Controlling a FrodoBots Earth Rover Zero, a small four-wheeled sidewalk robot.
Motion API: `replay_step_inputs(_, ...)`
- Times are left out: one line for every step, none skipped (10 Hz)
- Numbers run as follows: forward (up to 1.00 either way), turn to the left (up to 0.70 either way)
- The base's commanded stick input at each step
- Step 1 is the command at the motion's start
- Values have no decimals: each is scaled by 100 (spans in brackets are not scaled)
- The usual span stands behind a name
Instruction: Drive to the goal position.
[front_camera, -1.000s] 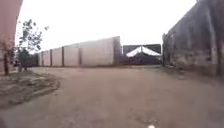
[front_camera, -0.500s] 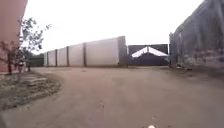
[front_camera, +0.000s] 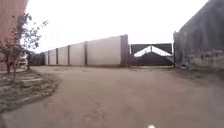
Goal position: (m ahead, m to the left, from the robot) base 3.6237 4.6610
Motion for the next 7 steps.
replay_step_inputs(50,0)
replay_step_inputs(50,0)
replay_step_inputs(50,0)
replay_step_inputs(50,0)
replay_step_inputs(50,0)
replay_step_inputs(50,0)
replay_step_inputs(50,0)
